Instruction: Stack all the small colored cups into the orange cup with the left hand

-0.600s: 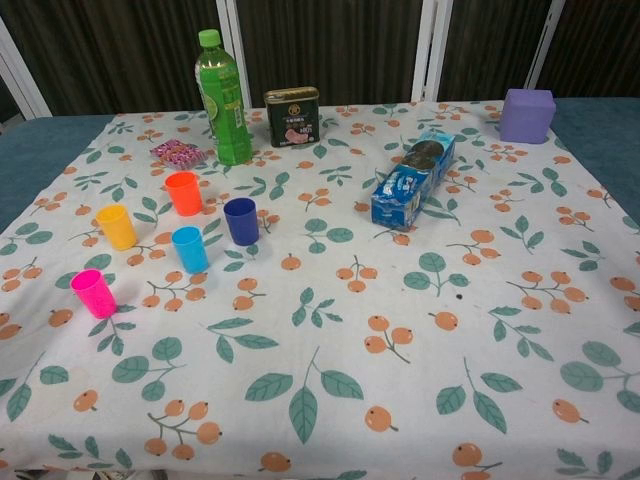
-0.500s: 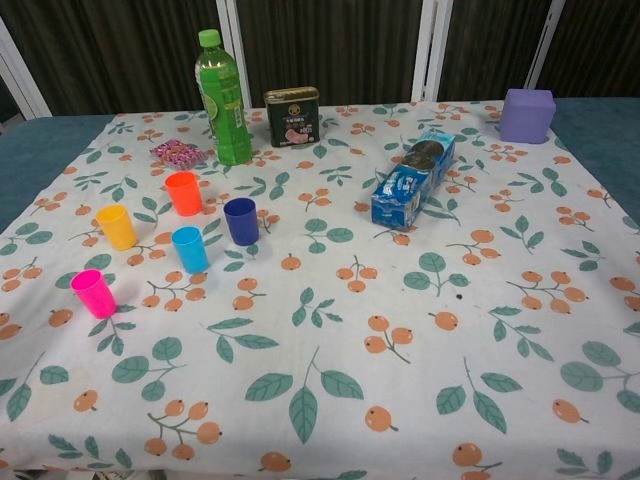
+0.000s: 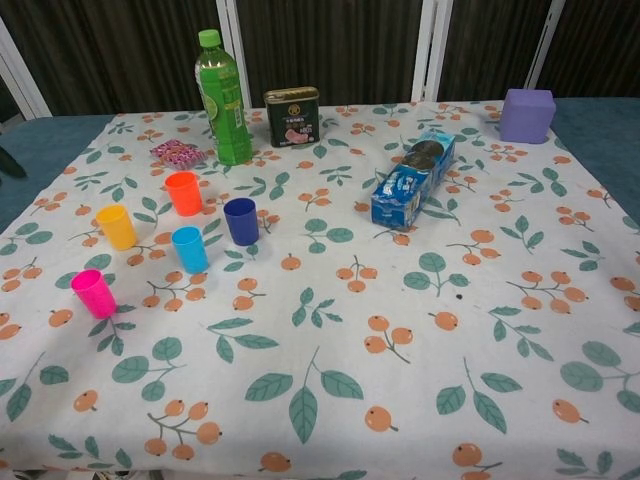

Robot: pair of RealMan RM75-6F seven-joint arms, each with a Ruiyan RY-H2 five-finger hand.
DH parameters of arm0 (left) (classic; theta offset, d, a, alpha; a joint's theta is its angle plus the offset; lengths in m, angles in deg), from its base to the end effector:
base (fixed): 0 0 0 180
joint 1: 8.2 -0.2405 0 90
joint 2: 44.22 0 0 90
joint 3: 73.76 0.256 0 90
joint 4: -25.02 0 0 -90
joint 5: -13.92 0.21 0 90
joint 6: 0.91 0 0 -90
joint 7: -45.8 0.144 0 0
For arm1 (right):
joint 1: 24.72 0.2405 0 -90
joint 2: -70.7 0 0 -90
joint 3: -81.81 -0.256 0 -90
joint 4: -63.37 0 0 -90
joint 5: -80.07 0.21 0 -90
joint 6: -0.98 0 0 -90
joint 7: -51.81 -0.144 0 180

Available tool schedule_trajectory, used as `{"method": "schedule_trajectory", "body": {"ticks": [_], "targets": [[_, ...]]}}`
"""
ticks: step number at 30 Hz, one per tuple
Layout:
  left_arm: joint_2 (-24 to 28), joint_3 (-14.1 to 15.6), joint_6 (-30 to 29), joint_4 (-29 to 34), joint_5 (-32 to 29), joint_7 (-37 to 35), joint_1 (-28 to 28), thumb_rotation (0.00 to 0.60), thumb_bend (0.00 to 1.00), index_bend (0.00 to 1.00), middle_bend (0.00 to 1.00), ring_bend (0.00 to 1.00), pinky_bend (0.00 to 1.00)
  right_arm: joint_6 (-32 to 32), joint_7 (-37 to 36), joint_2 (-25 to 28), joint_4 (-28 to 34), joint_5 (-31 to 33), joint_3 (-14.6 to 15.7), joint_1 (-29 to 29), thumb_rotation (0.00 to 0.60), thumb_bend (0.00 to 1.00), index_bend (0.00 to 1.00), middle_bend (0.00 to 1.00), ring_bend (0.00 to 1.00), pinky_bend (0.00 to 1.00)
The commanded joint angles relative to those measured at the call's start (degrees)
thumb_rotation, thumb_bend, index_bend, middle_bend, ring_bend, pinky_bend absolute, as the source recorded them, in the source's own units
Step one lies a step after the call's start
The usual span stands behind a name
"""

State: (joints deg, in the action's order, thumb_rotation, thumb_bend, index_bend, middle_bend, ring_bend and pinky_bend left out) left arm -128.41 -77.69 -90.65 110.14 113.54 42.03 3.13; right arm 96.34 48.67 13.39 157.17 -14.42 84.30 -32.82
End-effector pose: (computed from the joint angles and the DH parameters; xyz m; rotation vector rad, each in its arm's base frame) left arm -0.2332 0.2060 0.0651 -1.4832 -0.8813 -1.4007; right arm -0.3197 -0.0902 0.1962 1.3526 -0.9031 0.8392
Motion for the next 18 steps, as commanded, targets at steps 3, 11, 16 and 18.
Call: {"method": "schedule_trajectory", "body": {"ticks": [3, 11, 16, 18], "targets": [[0.5, -7.4, 18.2, 12.0, -14.2, 8.1, 9.5, 0.600, 0.40, 0.15, 1.00, 1.00, 1.00, -0.5, 0.4, -0.1, 0.2, 1.0, -0.5, 0.2, 0.600, 0.19, 0.00, 0.00, 0.00, 0.00], [-6.9, -15.2, 26.9, 12.5, -33.7, 24.8, 19.3, 0.600, 0.37, 0.22, 1.00, 1.00, 1.00, -1.6, 0.7, -0.1, 0.5, 2.2, -0.9, 0.7, 0.600, 0.19, 0.00, 0.00, 0.00, 0.00], [-12.8, -18.4, 27.6, 7.6, -44.3, 33.3, 25.4, 0.600, 0.36, 0.24, 1.00, 1.00, 1.00, -1.8, 0.3, 0.2, 0.6, 2.3, -0.9, 0.8, 0.600, 0.19, 0.00, 0.00, 0.00, 0.00], [-14.6, -19.2, 27.8, 5.6, -47.9, 35.6, 27.5, 0.600, 0.35, 0.25, 1.00, 1.00, 1.00, -1.5, -0.1, 0.3, 0.6, 2.2, -0.9, 0.7, 0.600, 0.19, 0.00, 0.00, 0.00, 0.00]]}}
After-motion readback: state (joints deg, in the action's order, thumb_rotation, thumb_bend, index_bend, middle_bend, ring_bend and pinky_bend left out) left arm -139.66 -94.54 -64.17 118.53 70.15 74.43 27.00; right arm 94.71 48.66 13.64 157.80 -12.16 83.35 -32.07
